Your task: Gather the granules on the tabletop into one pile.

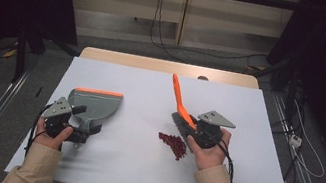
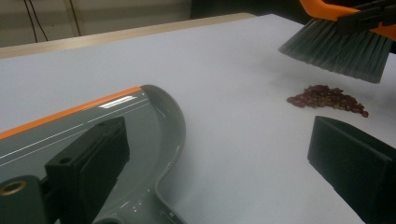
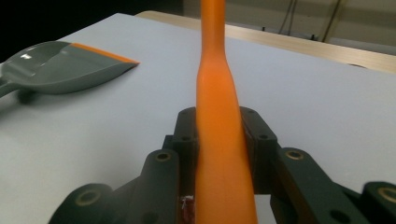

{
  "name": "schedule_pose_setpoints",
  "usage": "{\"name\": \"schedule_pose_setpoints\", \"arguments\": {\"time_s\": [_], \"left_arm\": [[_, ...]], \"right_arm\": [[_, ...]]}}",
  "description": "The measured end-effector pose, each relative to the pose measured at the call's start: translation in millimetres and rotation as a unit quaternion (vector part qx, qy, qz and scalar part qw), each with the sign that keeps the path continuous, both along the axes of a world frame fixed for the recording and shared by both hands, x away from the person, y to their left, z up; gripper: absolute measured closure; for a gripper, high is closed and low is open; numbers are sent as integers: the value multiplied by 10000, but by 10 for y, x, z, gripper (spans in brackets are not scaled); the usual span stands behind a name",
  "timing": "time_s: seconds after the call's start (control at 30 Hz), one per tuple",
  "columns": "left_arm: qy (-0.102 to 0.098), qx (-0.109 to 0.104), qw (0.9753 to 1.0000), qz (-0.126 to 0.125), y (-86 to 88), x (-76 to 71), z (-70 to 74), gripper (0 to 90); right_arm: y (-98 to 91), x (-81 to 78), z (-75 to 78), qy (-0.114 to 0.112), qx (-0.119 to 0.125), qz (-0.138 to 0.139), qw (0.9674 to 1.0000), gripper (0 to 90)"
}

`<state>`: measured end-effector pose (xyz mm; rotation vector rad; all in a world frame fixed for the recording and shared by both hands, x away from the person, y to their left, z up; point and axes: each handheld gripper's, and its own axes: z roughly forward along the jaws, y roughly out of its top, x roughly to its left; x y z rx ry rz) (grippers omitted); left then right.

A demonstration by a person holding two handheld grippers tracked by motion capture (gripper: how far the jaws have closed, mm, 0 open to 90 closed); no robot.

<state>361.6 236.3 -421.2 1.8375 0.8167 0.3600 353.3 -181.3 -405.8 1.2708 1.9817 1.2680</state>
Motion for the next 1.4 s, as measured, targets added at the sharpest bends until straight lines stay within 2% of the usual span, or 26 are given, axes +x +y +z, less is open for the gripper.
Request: {"name": "schedule_pose_setpoints", "arguments": {"time_s": [0.13,0.3,0.5,0.6,0.83,0.87,1.1,1.27,1.4], "left_arm": [[4,4,10000,-1,-1,0,-2,52],[0,7,10000,8,5,2,0,53],[9,4,10000,14,8,5,-2,53],[25,3,10000,11,8,7,-6,53],[29,0,10000,24,8,9,-7,53],[30,8,10000,25,9,10,-7,52],[32,5,10000,18,7,10,-8,53],[33,-4,10000,40,12,7,-5,52],[45,14,10000,35,10,8,-9,52]], "right_arm": [[17,-13,13,-13,105,450,9989,712],[27,6,-16,31,97,955,9954,712],[36,34,-45,3,240,1465,9889,712],[42,38,-52,-31,285,1723,9846,713],[52,40,-73,-25,141,2266,9739,713],[48,41,-80,-22,124,2295,9732,712],[42,41,-97,40,181,2798,9599,713],[45,26,-127,68,-14,3161,9487,713],[58,0,-145,51,71,3428,9394,713]]}}
